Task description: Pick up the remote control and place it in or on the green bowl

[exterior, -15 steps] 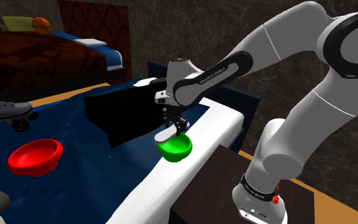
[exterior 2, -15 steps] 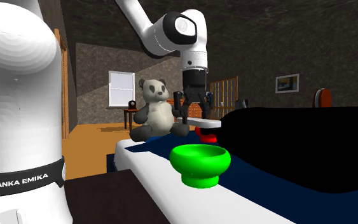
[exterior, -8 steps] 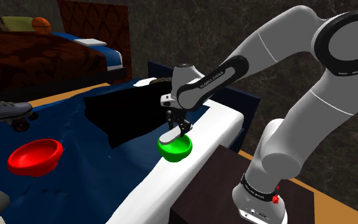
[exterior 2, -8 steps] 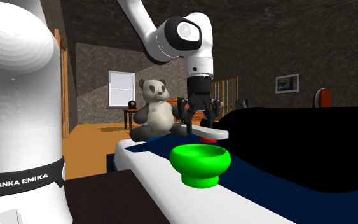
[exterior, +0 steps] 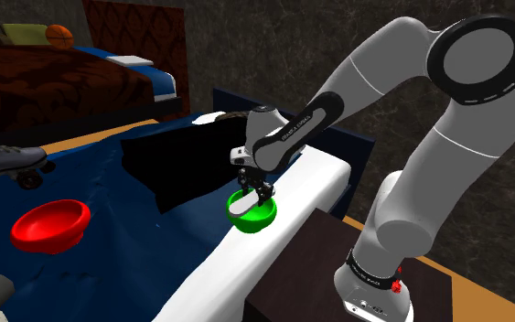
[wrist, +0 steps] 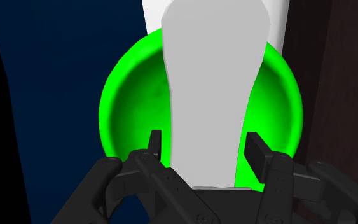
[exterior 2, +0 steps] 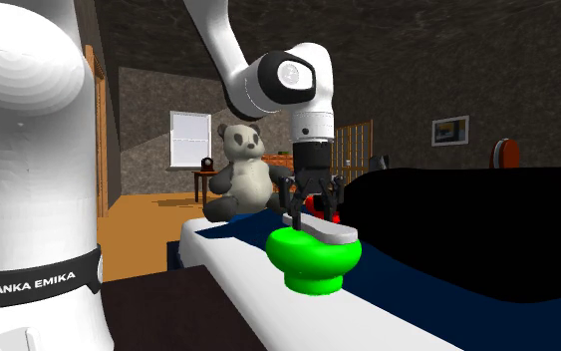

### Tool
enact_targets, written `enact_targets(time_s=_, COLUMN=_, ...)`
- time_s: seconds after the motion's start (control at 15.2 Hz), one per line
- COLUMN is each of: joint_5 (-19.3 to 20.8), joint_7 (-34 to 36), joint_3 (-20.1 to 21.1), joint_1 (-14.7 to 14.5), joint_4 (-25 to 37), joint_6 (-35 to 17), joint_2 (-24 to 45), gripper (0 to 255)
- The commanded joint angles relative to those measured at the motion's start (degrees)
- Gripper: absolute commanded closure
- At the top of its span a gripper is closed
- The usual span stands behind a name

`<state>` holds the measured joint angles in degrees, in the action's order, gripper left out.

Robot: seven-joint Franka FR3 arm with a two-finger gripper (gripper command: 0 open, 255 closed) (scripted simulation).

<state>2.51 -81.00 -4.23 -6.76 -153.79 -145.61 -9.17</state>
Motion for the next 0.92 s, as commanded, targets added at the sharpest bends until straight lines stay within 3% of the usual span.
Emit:
enact_targets(time_s=0.0, joint_5=0.0, joint_7=0.0, joint_3=0.0, joint_1=0.0, joint_4=-0.3, joint_6=-1.4, joint_2=1.1, gripper=255)
enact_targets(time_s=0.46, joint_5=0.0, joint_7=0.0, joint_3=0.0, joint_1=0.0, joint_4=-0.3, joint_6=-1.4, joint_2=1.1, gripper=255)
enact_targets(time_s=0.53, joint_5=0.0, joint_7=0.0, joint_3=0.0, joint_1=0.0, joint_4=-0.3, joint_6=-1.4, joint_2=1.1, gripper=0)
enact_targets(time_s=0.86, joint_5=0.0, joint_7=0.0, joint_3=0.0, joint_1=0.0, joint_4=-0.3, joint_6=-1.4, joint_2=1.1, gripper=0)
